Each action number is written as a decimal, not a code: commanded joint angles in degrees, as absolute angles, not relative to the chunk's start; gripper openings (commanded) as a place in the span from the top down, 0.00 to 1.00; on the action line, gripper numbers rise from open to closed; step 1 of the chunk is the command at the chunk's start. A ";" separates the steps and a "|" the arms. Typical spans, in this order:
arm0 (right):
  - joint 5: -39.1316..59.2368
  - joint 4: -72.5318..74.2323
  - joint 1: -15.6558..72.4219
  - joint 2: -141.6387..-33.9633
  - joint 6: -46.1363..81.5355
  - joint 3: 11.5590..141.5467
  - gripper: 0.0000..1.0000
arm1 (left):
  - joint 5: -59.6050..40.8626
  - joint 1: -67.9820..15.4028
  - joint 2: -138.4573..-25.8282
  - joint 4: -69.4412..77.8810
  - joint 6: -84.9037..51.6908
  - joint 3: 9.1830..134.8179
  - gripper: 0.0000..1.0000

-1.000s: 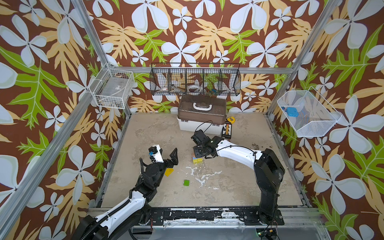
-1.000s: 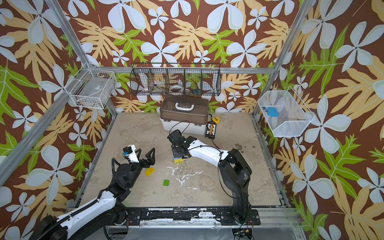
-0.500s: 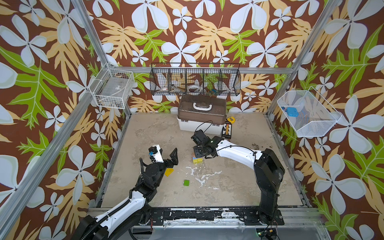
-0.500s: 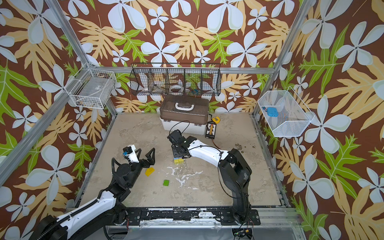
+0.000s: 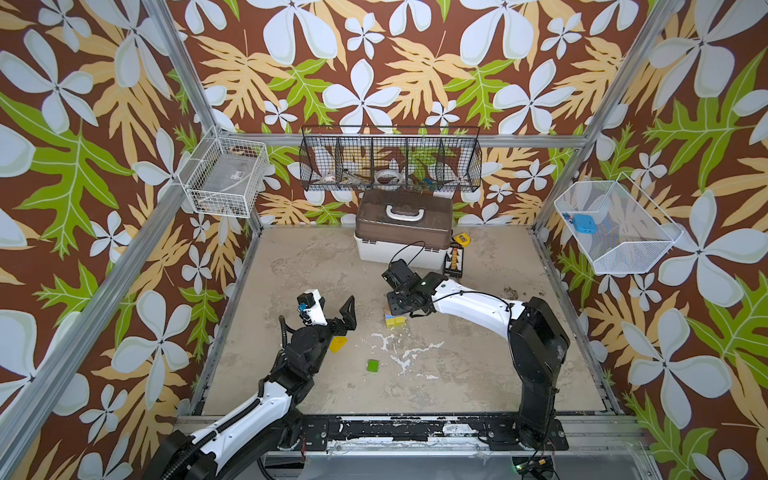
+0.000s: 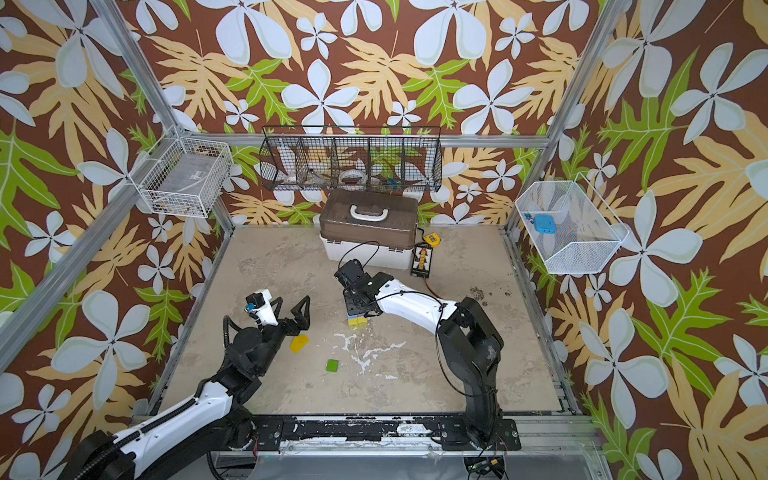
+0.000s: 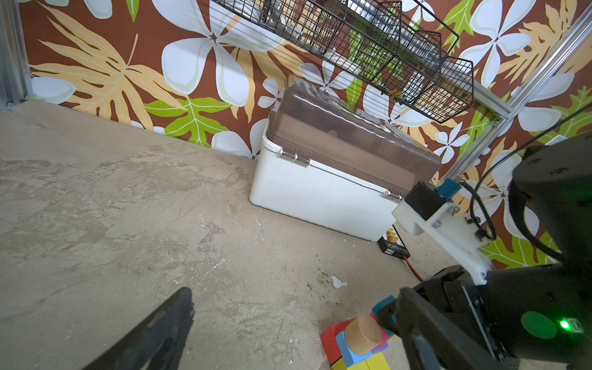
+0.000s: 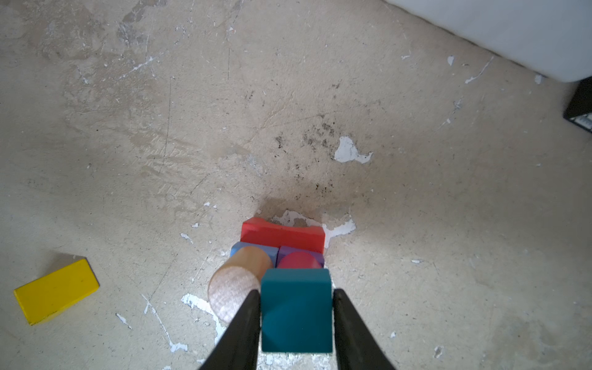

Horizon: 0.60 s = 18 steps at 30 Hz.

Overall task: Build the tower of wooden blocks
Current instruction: 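Lower the teal cube onto the stack beside the tan cylinder and open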

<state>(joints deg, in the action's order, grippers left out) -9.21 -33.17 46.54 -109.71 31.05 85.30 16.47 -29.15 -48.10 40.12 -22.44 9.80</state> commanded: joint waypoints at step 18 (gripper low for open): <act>-9.93 -33.08 46.57 -108.49 31.42 84.37 0.65 | 16.52 -29.00 -48.34 41.90 -22.25 10.29 0.00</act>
